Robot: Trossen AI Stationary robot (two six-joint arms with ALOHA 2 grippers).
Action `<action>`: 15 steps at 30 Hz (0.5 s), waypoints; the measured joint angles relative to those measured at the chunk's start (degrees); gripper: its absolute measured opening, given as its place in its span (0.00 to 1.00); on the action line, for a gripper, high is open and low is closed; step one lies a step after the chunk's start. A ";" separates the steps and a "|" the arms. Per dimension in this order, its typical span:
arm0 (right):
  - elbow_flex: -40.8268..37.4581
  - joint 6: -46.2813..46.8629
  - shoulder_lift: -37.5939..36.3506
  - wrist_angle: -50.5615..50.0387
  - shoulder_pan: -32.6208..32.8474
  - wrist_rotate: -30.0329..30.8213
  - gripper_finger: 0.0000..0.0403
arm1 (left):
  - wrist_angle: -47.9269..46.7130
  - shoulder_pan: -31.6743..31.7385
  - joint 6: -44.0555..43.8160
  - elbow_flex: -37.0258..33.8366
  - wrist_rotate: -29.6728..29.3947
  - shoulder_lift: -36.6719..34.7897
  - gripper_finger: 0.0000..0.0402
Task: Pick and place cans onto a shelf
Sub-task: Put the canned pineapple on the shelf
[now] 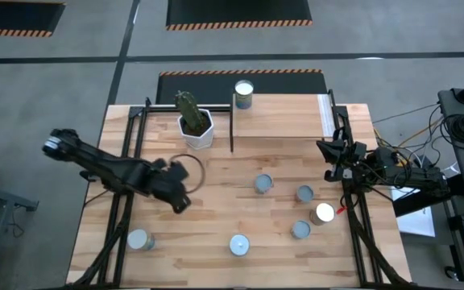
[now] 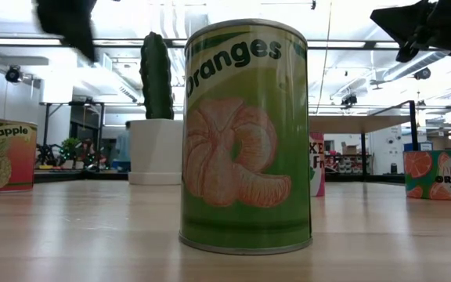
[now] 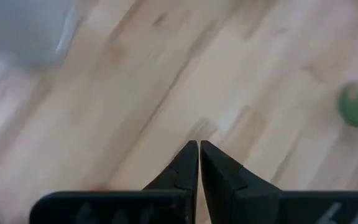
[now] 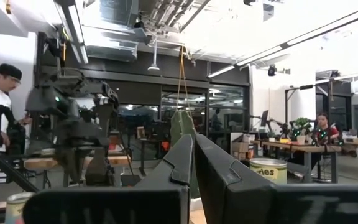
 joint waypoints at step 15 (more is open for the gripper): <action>0.00 -2.99 0.00 0.98 0.00 0.20 0.02 | -16.69 0.02 -35.88 -12.52 -0.04 -11.48 0.00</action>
